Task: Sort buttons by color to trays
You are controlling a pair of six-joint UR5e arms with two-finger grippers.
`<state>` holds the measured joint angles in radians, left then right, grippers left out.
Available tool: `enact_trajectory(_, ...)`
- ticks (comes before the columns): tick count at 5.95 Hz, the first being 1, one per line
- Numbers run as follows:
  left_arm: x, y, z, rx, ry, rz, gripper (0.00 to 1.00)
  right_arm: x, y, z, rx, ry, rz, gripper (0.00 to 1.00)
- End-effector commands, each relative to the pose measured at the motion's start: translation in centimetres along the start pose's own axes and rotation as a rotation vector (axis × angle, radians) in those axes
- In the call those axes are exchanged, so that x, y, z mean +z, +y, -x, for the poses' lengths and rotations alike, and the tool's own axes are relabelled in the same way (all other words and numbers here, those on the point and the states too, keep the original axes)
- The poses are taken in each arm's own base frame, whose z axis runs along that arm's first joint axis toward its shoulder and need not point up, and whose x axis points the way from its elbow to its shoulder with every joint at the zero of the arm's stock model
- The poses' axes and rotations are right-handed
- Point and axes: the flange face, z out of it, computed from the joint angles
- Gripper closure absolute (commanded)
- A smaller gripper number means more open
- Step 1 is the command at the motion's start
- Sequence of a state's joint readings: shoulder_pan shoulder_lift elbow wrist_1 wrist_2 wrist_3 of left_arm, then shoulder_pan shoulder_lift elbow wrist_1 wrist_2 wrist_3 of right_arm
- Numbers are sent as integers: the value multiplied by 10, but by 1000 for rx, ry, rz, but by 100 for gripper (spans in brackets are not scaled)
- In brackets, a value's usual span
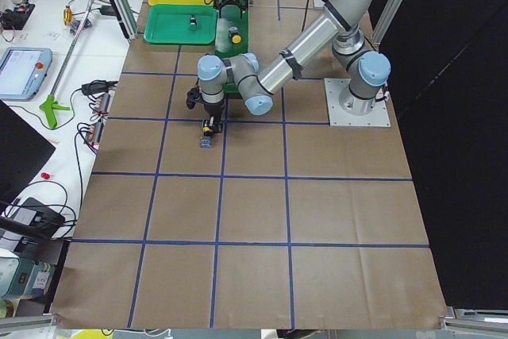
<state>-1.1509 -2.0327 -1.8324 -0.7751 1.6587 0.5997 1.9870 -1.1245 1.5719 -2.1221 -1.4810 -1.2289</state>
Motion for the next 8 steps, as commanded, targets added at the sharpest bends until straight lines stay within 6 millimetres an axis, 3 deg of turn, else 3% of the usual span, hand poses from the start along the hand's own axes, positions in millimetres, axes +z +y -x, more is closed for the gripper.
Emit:
enact_trajectory(1,-39,-8,-9,70,-20,-51,100,22,1,6,-71,-29,21,0)
enact_trajectory(3,-117,-3,-96,373,29,-21,100,37,35,10,-104,-55,97,0)
enact_trajectory(4,-134,0,-133,539,32,-22,99,40,65,4,-61,-65,117,13)
enact_trajectory(6,-111,-4,-192,1042,86,-9,98,32,100,4,-43,-67,145,72)
enact_trajectory(7,-98,-10,-214,1229,100,-8,97,19,117,-2,-48,-43,183,88)
enact_trajectory(8,-90,-13,-233,1281,110,1,96,2,128,-5,-63,-21,182,91)
